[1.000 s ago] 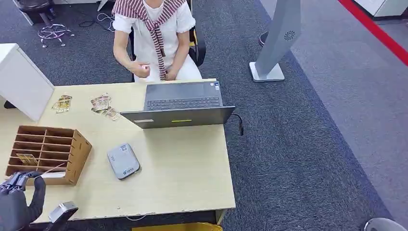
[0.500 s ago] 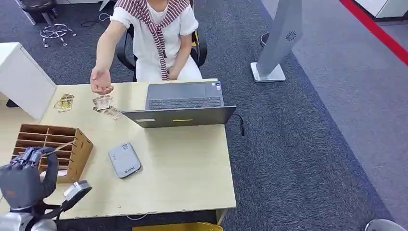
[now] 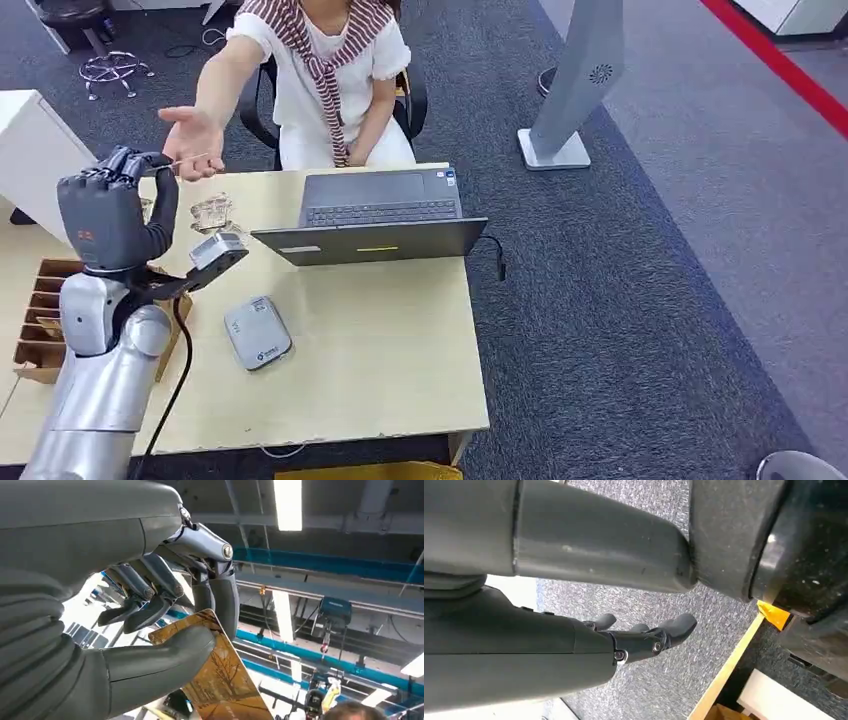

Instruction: Pass the card to the sensor for recognition and then transmit it.

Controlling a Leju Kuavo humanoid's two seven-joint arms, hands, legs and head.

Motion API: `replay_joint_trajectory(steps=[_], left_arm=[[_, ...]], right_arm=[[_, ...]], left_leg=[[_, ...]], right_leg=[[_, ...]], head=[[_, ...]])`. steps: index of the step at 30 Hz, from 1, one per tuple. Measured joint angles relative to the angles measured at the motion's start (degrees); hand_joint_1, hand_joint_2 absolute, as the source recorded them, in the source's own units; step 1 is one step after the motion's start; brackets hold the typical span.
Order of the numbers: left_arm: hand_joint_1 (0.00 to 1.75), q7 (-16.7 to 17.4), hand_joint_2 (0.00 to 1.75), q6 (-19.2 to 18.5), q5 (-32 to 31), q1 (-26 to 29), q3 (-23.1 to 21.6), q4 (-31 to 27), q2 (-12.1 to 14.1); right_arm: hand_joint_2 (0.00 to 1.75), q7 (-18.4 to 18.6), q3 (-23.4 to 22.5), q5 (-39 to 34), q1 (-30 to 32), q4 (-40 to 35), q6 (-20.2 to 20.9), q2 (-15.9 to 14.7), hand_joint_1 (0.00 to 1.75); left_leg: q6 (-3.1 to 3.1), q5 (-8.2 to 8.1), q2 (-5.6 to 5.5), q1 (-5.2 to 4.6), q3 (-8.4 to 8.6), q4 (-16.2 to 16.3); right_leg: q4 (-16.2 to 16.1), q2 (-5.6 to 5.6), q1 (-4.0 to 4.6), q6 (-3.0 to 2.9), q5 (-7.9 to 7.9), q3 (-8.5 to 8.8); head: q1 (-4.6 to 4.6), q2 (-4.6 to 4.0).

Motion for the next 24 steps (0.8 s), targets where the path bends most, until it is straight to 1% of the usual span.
replay_joint_trajectory(steps=[3,5,6,7,8,9,10,12,14,15,20,24], left_arm=[[1.75,0.0,1.75,0.02,-0.02,-1.43,-0.9,1.33,-0.04],[1.75,0.26,1.75,0.02,-1.1,-2.08,-1.14,2.16,0.04],[1.75,-0.94,1.75,0.02,-2.35,-2.55,-1.12,3.11,0.11],[1.75,-3.36,1.75,0.02,-3.77,-3.31,-0.74,4.42,0.15],[1.75,-6.42,1.75,0.02,-5.78,-4.11,0.57,6.06,0.09],[1.75,-9.65,1.75,0.02,-9.21,-4.98,2.43,8.11,-0.42],[1.75,-10.17,1.75,0.02,-11.4,-5.78,4.42,9.69,-1.22],[1.75,-9.29,1.75,0.02,-13.69,-7.59,7.04,12.7,-2.65],[1.75,-8.01,1.75,0.04,-14.93,-9.02,7.32,15.14,-3.71],[0.0,-7.22,1.75,0.04,-15.15,-9.66,7.32,16.31,-4.11],[0.0,-3.8,1.75,0.07,-14.58,-13.21,7.32,22.83,-5.4],[0.0,-3.17,1.75,0.07,-14.45,-14.68,7.32,25.97,-5.79]], right_arm=[[0.0,-0.02,0.09,0.0,-0.02,0.0,0.0,0.0,0.0],[0.0,-0.39,0.2,0.44,-0.22,0.0,0.0,0.0,0.0],[0.0,-0.87,0.52,1.22,-0.51,0.0,0.21,0.0,0.0],[0.0,-1.18,0.99,1.69,-0.84,0.0,0.61,0.0,0.0],[0.0,-1.49,1.49,2.03,-1.12,0.0,1.01,0.0,0.0],[0.0,-1.79,1.99,2.21,-1.33,0.0,1.53,0.0,0.0],[0.0,-1.92,2.4,2.27,-1.39,0.02,2.03,0.0,0.0],[0.0,-2.01,3.15,2.84,-1.24,0.15,2.65,-0.07,0.0],[0.0,-2.1,3.65,2.93,-1.18,0.35,2.95,-0.13,0.0],[0.0,-2.14,3.89,2.93,-1.27,0.39,3.17,-0.13,0.0],[0.0,-2.16,4.26,2.82,-1.33,0.57,3.58,-0.13,0.0],[0.0,-2.16,4.28,2.84,-1.34,0.59,3.58,-0.13,0.0]], left_leg=[[-0.01,0.0,-0.01,0.01,-0.04,0.0],[-0.01,0.0,-0.01,0.07,-0.11,0.0],[-0.01,0.01,-0.01,0.1,-0.12,0.0],[-0.02,0.01,-0.01,0.09,-0.11,0.0],[-0.03,0.02,-0.01,0.09,-0.11,0.0],[-0.07,0.06,-0.02,0.09,-0.11,0.0],[-0.04,0.08,-0.02,0.08,-0.12,0.0],[0.02,0.12,-0.1,0.08,-0.18,0.0],[0.09,0.17,-0.21,0.09,-0.26,0.0],[0.09,0.18,-0.22,0.09,-0.26,0.0],[0.11,0.19,-0.21,0.08,-0.26,0.0],[0.05,0.23,-0.21,0.08,-0.26,0.0]], right_leg=[[0.0,-0.01,0.0,0.0,0.0,-0.02],[0.01,-0.01,-0.01,0.0,0.0,-0.04],[0.01,0.0,-0.02,0.0,0.0,-0.05],[0.01,0.0,-0.02,0.0,0.0,-0.06],[0.01,-0.01,-0.02,0.0,0.01,-0.06],[0.01,-0.01,-0.02,-0.01,0.02,-0.07],[0.01,-0.01,-0.02,-0.01,0.03,-0.09],[0.01,-0.08,-0.02,0.01,0.04,-0.08],[0.01,-0.25,-0.03,0.02,0.05,-0.07],[0.01,-0.27,-0.04,0.04,0.07,-0.07],[0.0,-0.26,-0.05,0.07,0.1,-0.07],[0.01,-0.26,-0.05,0.07,0.1,-0.08]], head=[[-0.02,0.0],[-0.02,0.0],[-0.02,0.0],[0.0,0.0],[-0.02,0.0],[-0.02,0.0],[-0.02,0.0],[0.0,0.0],[0.02,0.0],[0.0,0.0],[0.0,0.0],[-0.02,-0.02]])
